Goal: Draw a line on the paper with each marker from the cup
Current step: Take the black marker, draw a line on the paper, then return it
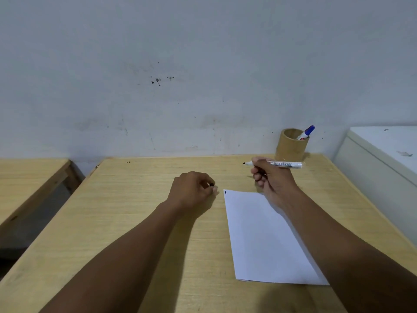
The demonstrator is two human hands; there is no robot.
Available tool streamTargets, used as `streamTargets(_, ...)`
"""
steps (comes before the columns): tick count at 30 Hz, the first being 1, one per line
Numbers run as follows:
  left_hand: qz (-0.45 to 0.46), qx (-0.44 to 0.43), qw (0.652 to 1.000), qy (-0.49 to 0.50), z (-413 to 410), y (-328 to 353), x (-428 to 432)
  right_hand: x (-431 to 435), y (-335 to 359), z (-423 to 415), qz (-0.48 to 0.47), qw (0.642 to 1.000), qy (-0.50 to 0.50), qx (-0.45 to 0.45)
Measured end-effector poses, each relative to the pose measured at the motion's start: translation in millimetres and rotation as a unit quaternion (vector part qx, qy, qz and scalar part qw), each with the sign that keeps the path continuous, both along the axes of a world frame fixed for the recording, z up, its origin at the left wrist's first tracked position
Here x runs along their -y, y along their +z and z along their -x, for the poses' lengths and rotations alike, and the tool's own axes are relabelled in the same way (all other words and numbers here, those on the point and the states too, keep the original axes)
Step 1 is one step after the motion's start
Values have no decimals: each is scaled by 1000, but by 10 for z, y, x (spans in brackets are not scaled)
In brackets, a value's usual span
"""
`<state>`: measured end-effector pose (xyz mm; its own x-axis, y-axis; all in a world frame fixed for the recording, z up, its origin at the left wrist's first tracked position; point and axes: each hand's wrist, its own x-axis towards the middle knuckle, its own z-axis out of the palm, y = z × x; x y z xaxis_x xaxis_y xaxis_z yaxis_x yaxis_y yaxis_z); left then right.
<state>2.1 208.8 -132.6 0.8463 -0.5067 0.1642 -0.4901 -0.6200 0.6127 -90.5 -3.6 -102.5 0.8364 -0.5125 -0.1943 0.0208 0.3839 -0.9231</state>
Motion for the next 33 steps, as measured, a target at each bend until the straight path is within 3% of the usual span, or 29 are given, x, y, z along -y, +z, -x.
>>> streamTargets(3, 129, -97, 987, 8, -51, 96, 80, 119, 203, 57, -60, 998, 26, 13)
streamTargets(6, 282, -211, 936, 12, -36, 304, 204, 191, 321, 121, -91, 995, 24, 14)
streamTargets(9, 341, -303, 890, 3, -37, 462, 349, 185, 362, 145, -93, 995, 14, 16)
streamTargets(17, 381, -376, 844, -34, -5, 558, 655, 162, 339, 125, -68, 997, -3, 36)
streamTargets(28, 389, -340, 854, -61, 63, 601, 875, 122, 280, 164, -79, 994, 8, 75)
streamTargets(33, 359, -335, 865, -100, -101, 750, 768, 373, 426, 373, -34, 986, 149, 63)
